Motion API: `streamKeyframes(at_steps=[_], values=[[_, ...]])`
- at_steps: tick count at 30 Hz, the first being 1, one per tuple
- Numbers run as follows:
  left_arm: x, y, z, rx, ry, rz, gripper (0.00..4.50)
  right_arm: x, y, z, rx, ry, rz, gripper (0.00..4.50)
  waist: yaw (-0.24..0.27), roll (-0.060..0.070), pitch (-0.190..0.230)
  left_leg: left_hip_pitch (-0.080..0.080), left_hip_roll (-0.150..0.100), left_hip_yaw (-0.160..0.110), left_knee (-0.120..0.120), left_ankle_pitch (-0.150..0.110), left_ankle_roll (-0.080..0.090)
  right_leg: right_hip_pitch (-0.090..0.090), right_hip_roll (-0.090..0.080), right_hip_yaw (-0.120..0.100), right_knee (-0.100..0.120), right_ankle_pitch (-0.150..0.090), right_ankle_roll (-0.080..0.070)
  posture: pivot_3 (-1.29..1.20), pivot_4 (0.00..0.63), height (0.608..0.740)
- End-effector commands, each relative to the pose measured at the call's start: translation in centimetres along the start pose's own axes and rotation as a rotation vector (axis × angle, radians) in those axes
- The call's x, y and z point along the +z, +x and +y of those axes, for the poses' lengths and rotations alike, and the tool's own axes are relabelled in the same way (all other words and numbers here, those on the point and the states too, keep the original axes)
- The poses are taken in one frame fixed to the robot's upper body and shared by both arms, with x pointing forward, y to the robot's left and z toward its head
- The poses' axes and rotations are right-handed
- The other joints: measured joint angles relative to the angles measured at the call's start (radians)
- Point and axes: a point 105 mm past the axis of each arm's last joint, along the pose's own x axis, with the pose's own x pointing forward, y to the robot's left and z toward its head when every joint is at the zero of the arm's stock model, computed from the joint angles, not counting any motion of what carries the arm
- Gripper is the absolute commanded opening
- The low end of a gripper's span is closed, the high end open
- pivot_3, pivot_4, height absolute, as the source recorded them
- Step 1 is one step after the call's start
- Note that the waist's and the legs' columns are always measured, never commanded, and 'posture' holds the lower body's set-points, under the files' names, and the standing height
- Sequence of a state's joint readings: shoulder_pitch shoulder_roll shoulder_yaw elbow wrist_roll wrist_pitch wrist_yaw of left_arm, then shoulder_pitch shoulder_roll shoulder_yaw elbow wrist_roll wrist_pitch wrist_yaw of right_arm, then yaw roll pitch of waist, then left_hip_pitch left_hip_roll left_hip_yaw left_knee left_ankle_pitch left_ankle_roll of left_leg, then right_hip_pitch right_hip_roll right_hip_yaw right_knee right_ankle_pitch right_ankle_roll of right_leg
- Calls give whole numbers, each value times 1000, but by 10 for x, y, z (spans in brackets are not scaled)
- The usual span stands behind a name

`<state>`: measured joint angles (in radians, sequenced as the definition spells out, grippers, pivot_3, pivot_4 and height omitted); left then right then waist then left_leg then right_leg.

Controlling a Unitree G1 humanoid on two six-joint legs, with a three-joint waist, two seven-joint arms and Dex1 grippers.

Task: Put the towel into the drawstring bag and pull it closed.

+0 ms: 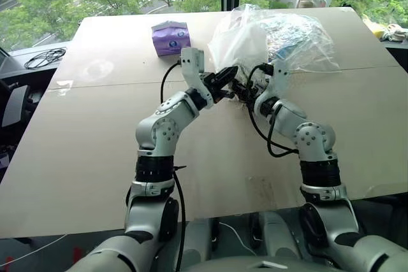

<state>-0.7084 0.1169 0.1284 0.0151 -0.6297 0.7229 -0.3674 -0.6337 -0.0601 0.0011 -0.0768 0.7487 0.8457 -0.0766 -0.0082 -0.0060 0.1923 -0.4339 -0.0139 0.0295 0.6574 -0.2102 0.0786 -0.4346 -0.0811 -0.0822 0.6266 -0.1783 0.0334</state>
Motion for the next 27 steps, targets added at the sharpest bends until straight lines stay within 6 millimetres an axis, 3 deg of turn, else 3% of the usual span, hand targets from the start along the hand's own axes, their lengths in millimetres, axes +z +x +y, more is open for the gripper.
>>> streamKeyframes(at_steps=[1, 7, 10, 15, 22, 27], values=[[24, 0, -3, -16, 41, -70, 0, 16, -14, 11, 80, -93, -44, 4424, 0, 0, 0, 0, 0, 0, 0, 0, 0, 0, 0, 0, 0, 0, 0, 0, 150, 740], [28, -2, -2, -34, 61, -63, 0, 34, -38, 8, 185, -163, -94, 4424, 1, 0, 0, 0, 0, 0, 0, 0, 0, 0, 0, -1, 0, 0, 0, 0, 150, 740], [30, -3, -3, -38, 60, -66, 0, 35, -50, -12, 143, -319, -96, 4424, 7, 0, 0, 0, 0, 0, 0, 0, 0, 0, 0, -1, -1, 0, 0, 0, 150, 740], [30, -2, -3, -44, 61, -65, 0, 2, -60, -48, 57, -739, 88, 4424, 18, -1, 0, 0, -1, 2, 0, 0, 0, 0, -1, 0, -1, 0, 0, 0, 150, 740], [28, 0, -4, -50, 59, -59, 0, -19, -35, -63, 5, -851, 134, 4424, 18, -2, 1, 1, 1, 2, 0, 0, 0, 0, 1, 0, 0, 0, 0, 0, 150, 740], [29, -1, -3, -46, 59, -59, 0, -8, -9, -79, -130, -858, 61, 4424, 19, -2, 1, 1, 1, 3, 2, 0, -1, 0, 0, 1, 0, 0, 1, 0, 150, 740]])
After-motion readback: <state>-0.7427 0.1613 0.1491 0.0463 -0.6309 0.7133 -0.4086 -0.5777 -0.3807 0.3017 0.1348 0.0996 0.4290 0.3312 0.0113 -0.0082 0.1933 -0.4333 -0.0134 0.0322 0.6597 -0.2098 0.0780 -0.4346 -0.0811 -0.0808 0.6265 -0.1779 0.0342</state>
